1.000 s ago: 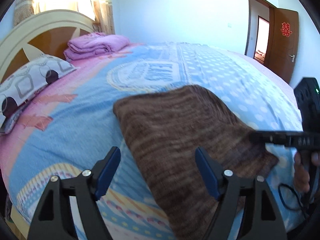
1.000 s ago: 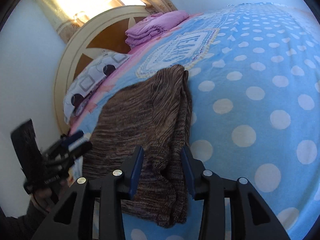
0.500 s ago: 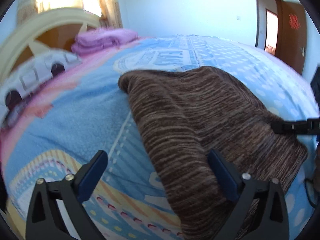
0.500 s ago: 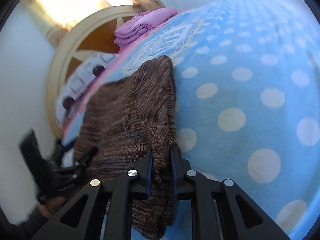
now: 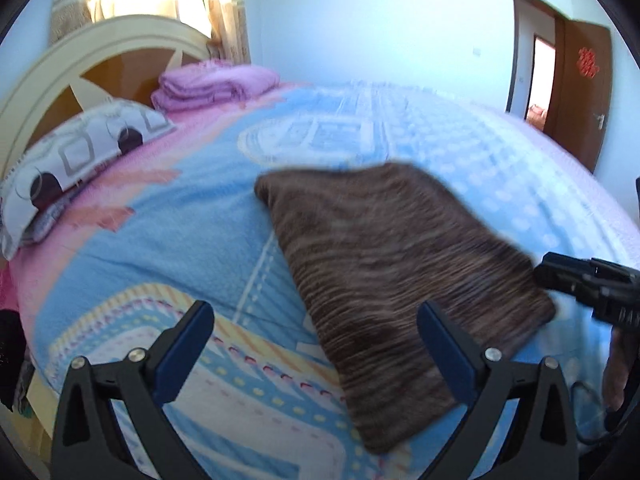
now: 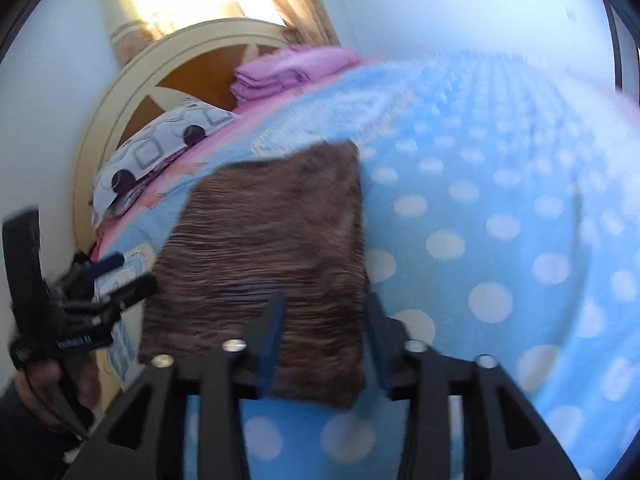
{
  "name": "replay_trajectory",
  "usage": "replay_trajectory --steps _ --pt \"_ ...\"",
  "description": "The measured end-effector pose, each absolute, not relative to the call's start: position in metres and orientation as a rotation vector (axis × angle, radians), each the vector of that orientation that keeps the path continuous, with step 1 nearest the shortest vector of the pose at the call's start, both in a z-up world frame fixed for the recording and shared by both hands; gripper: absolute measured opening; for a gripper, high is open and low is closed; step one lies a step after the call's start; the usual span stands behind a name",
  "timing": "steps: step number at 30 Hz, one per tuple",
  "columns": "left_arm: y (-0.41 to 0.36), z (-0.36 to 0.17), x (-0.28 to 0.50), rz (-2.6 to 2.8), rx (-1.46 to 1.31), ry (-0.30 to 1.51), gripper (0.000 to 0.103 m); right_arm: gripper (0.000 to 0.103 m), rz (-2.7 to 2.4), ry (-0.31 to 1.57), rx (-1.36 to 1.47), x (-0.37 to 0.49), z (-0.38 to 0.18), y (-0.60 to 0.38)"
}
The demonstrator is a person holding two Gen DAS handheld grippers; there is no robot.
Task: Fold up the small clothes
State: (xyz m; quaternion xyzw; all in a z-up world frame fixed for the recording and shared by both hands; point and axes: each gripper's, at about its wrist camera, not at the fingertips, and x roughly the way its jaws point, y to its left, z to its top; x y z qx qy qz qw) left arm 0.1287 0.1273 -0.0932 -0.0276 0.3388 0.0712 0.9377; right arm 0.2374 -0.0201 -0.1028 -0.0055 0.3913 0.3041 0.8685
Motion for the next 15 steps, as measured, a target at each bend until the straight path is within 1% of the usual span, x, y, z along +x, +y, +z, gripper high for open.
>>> replay_trajectory --steps 3,4,7,15 --pt "0.125 -0.074 0.118 0.128 -0.070 0.642 0.103 0.056 0.620 0.693 -0.091 0.203 -0.073 -0.013" --pt "0.124 -0.069 0.117 0.122 -0.070 0.631 0.103 0.057 0.614 0.667 -0.107 0.197 -0.067 -0.011" --pt "0.119 -0.061 0.114 0.102 -0.065 0.613 0.103 0.058 0.589 0.597 -0.154 0.179 -0.050 -0.005" --pt "0.117 -0.050 0.107 0.096 -0.062 0.579 0.103 0.058 0.570 0.554 -0.156 0.164 -0.034 -0.006"
